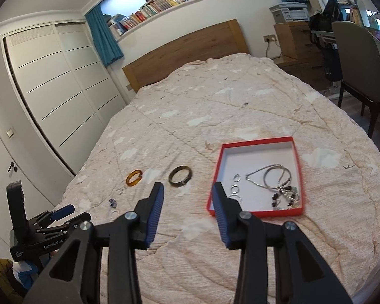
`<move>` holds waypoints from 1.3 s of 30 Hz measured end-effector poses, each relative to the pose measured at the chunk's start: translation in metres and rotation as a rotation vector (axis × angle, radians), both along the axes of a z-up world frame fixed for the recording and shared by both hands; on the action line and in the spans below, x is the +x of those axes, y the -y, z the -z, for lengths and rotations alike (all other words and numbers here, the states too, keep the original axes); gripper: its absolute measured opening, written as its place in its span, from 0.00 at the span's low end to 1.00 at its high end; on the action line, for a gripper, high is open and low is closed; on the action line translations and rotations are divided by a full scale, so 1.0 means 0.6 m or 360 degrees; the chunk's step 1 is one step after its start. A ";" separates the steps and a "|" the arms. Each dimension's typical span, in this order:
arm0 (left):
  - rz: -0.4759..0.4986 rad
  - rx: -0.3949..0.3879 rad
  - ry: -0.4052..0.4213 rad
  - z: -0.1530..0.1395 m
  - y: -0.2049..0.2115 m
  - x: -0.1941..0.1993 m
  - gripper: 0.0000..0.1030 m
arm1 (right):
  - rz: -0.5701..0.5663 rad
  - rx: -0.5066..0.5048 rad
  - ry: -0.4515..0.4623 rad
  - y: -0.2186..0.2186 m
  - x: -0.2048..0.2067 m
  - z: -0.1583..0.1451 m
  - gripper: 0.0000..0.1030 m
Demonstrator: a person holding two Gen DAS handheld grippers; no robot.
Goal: Organize jewelry
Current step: 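Move both open tools back toward the silver pendant and twisted hoop, then grasp the ornate silver pendant with the left tool while the right tool grasps the twisted silver hoop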
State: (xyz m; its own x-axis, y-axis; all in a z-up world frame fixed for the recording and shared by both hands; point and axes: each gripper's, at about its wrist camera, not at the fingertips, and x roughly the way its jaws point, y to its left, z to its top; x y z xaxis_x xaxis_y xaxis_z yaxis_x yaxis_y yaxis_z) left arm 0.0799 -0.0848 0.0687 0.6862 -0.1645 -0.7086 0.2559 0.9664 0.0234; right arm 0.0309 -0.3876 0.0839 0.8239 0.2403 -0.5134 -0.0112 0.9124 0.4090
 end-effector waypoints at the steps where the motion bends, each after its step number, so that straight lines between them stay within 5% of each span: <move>1: -0.0016 -0.0003 0.0007 -0.002 -0.015 -0.005 0.73 | -0.0010 -0.0007 0.0002 -0.011 -0.004 -0.002 0.37; 13: -0.0273 -0.0033 0.0095 -0.024 -0.179 -0.042 0.76 | -0.0207 -0.0110 0.0000 -0.123 -0.022 -0.019 0.37; 23: -0.0395 -0.0055 0.0072 -0.020 -0.249 -0.009 0.76 | -0.0397 -0.0163 -0.0028 -0.200 0.005 -0.015 0.37; 39: -0.0366 -0.0049 -0.0249 0.126 -0.241 0.192 0.73 | -0.0730 -0.0140 -0.0313 -0.310 0.162 0.139 0.37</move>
